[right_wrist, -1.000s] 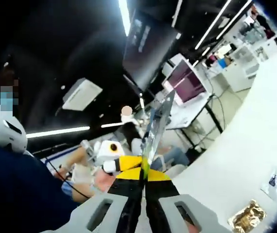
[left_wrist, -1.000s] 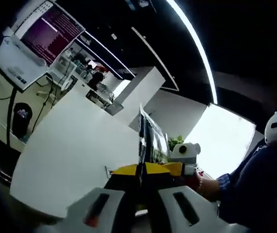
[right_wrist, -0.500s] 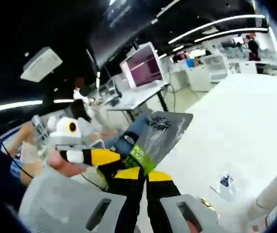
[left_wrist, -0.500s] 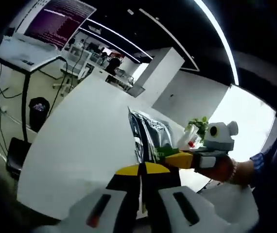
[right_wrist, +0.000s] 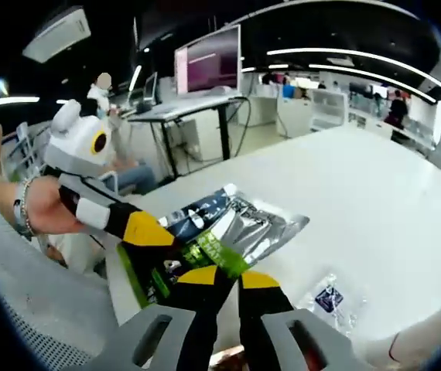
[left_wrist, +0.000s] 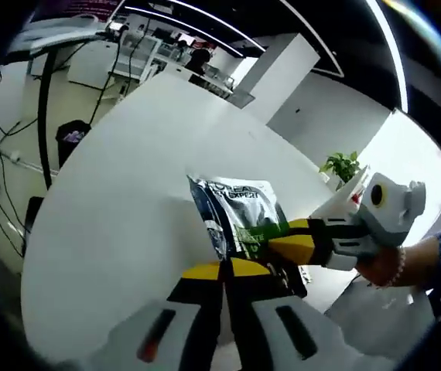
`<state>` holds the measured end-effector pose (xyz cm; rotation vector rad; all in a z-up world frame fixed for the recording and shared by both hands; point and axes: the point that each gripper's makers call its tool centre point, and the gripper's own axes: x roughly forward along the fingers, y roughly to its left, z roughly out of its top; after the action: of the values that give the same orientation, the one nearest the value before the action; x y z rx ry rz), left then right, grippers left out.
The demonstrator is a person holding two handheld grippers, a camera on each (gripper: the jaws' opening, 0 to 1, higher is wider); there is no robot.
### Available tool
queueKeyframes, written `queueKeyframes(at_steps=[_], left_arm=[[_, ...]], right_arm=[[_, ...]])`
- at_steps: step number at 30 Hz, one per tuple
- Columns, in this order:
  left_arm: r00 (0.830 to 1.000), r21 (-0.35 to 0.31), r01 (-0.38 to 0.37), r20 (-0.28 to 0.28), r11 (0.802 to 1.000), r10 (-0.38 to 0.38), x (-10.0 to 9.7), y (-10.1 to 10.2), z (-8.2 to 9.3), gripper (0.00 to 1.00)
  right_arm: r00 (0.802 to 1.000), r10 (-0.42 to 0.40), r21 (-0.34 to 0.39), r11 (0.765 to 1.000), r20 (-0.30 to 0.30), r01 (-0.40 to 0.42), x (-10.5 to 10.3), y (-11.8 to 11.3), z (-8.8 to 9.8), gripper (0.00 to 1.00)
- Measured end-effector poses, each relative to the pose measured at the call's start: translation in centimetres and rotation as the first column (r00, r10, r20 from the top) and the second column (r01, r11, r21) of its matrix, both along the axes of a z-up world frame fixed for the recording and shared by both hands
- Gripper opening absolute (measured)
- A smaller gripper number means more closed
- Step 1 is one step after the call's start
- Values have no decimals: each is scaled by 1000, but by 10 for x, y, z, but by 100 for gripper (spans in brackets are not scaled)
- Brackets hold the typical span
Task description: Arrange the skincare products in the storage area until every visible bottle or jar stands upright without overlapping.
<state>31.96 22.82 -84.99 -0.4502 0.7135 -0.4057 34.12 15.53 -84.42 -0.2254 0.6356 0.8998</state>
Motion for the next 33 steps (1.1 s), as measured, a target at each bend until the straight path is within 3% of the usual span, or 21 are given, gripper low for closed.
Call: queueKeyframes(at_steps=[3,6,9,11,14,17,19,21,22,23,24,25,26,27,33], left_arm=[[1000,37,23,-13,999,-23,1,-1,-9,0],[999,56,-6,-38,998,8,1,5,-18,0],[999,21,-41,-33,999,42,4,10,-14,0],[998,21,-30,-54,999,31,-1,8,-13,3],[999,66,-35,-15,997,36,-1,14,-8,12],[995,80,-96,33,992,94,-4,24,2,22],[994,135,-81,82,988,70,-9,24,9,18],[996,189,-16,86,982,0,-16,16,6,1],[998,254,31,44,967,-43,-25,14,-3,0],[997,279,46,40,959,-59,-27,12,-8,0],[998,350,60,7,935,-67,-30,16,-19,0],[996,364,75,12,928,-86,-31,14,-21,0],[990,337,25,119,941,-69,-21,12,-8,0],[995,327,29,80,945,-58,-28,13,-11,0],[995,286,13,91,958,-40,-23,11,-9,0]], right_arm=[[1000,-1,-27,1000,8,1,0,-4,-5,5],[1000,-20,-74,997,-10,19,2,-15,-13,3],[999,-45,-107,993,0,45,5,-25,-13,0],[998,-49,-85,995,29,51,6,-24,-6,0],[999,-11,-54,998,30,13,-4,-13,0,0],[999,53,-24,998,-2,-53,-20,1,-3,0],[995,98,-43,994,-13,-99,-32,7,-11,0],[995,101,-75,992,-24,-102,-36,5,-21,0],[995,94,-89,991,-36,-97,-37,3,-25,0],[995,80,-116,990,-51,-86,-38,-1,-30,0],[997,78,-81,994,-20,-79,-35,2,-25,0],[996,83,-100,991,-25,-85,-37,0,-26,0],[995,99,-121,988,-12,-100,-37,-1,-26,0],[995,103,-127,987,-11,-103,-37,-1,-26,0],[995,100,-137,986,-2,-99,-37,-3,-25,0]])
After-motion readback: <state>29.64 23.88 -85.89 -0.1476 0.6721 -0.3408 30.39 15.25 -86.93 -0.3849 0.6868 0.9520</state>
